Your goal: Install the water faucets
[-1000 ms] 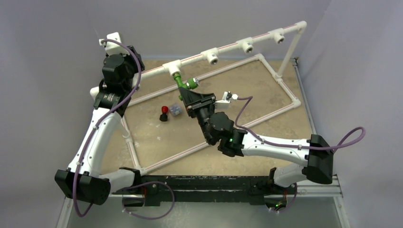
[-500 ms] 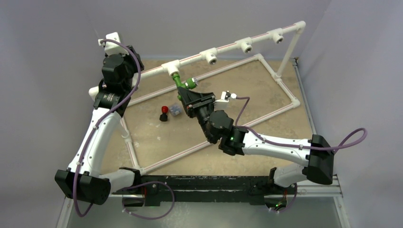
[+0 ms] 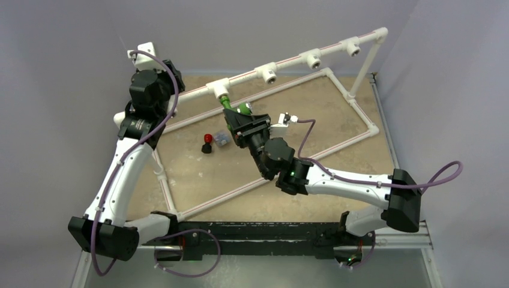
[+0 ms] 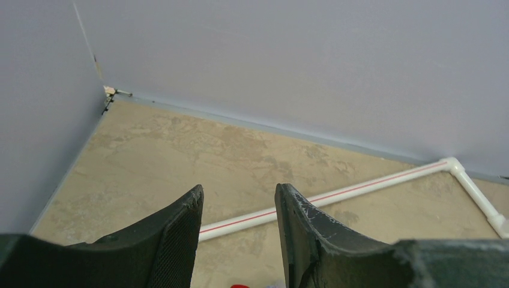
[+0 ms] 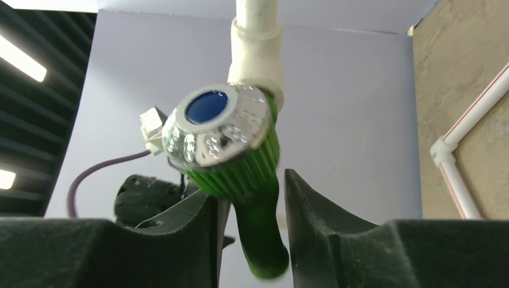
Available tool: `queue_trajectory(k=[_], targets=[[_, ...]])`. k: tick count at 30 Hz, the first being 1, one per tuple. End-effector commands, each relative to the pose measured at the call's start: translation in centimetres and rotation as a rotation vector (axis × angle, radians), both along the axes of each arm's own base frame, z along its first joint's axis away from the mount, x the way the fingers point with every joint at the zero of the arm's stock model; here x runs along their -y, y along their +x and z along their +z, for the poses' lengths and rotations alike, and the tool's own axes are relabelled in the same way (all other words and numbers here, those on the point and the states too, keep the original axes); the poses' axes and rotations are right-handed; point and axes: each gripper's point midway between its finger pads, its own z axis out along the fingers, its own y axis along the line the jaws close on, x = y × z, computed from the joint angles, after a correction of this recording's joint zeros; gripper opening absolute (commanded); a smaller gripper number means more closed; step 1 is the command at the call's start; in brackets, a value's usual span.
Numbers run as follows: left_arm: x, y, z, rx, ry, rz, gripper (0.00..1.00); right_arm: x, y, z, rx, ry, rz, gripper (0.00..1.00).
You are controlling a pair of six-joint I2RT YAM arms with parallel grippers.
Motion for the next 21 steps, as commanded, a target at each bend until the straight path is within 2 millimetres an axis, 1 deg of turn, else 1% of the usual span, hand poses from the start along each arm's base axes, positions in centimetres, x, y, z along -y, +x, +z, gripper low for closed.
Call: queue_trajectory(k=[1, 5, 12, 13, 15, 17, 21], targets=[[2.7, -2.5, -7.4, -0.266, 0.026, -0.125, 0.46, 0.3, 1.1, 0.9, 0.019, 0.001, -0.035, 0.43], [2.7, -2.5, -7.4, -0.265, 0.027, -0.125, 0.46, 0.4, 1.2, 0.9, 0.024, -0.008, -0.045, 0.47], [2.6, -2.6, -7.4, -0.262, 0.027, -0.124, 0.47, 0.8, 1.5, 1.1, 0.033, -0.017, -0.077, 0.48], [2.7, -2.6, -7.4, -0.261, 0.027, -0.125, 0.47, 0.9, 1.6, 1.2, 0.036, -0.019, -0.082, 0.46], [2.7, -2.6, -7.4, -0.262, 0.026, -0.127, 0.47, 0.9, 1.6, 1.3, 0.039, -0.013, -0.084, 0.39], [2.7, -2.6, -7.4, -0.262, 0.025, -0.128, 0.47, 0.9, 1.6, 1.5, 0.037, 0.000, -0.082, 0.28], [2.7, -2.7, -7.4, -0.261, 0.025, -0.128, 0.47, 0.9, 1.6, 1.9, 0.033, 0.038, -0.079, 0.10]])
